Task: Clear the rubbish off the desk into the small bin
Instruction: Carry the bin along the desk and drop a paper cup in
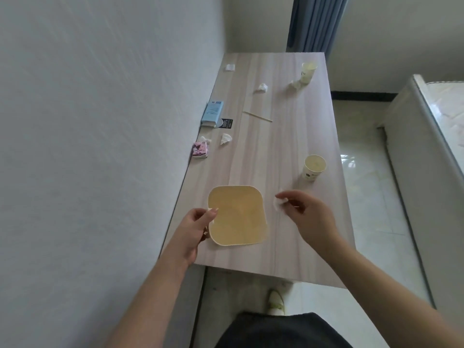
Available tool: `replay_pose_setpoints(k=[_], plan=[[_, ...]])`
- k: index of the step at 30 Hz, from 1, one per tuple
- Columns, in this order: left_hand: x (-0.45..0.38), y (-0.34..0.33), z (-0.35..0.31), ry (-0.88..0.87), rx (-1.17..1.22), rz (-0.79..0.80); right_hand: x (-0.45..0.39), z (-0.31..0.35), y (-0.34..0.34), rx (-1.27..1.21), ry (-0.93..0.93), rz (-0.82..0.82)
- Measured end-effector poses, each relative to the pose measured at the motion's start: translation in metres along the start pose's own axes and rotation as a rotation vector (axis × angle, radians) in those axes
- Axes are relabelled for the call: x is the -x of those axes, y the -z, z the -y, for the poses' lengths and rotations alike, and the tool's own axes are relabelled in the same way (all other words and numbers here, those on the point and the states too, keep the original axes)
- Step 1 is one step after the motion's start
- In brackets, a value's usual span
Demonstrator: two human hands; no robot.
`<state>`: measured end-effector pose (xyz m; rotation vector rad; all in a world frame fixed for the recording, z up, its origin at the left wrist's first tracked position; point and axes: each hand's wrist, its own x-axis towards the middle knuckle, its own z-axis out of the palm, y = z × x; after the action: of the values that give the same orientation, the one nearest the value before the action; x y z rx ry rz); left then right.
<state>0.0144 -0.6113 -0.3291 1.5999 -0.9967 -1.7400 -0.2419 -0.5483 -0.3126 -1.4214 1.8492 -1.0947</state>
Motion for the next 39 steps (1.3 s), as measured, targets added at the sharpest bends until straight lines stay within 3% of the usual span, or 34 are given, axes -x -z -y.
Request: replay_pose_setpoints(k=[3, 6, 16, 21, 25, 34, 39], plan=[[0.008, -0.003, 0.006, -0.006, -0.033, 0.055, 0.021, 0.023, -0.010, 0.104, 0.152, 0.114], [0.013, -0.010, 0.007, 0.001, -0.076, 0.138, 0.039, 0.029, -0.017, 0.245, 0.161, 0.165], [0.025, -0.053, 0.011, -0.083, -0.221, 0.331, 0.108, 0.009, 0.020, 0.304, -0.036, 0.054], [0.039, -0.095, 0.014, -0.071, -0.246, 0.441, 0.136, -0.004, 0.060, 0.328, -0.114, -0.084], [0.050, -0.141, 0.019, -0.070, -0.296, 0.482, 0.160, -0.027, 0.100, 0.373, -0.222, -0.217], [0.089, -0.293, 0.060, 0.010, -0.357, 0.535, 0.237, -0.107, 0.217, 0.764, -0.340, -0.266], [0.115, -0.371, 0.085, 0.033, -0.404, 0.574, 0.281, -0.148, 0.288, 0.804, -0.463, -0.275]])
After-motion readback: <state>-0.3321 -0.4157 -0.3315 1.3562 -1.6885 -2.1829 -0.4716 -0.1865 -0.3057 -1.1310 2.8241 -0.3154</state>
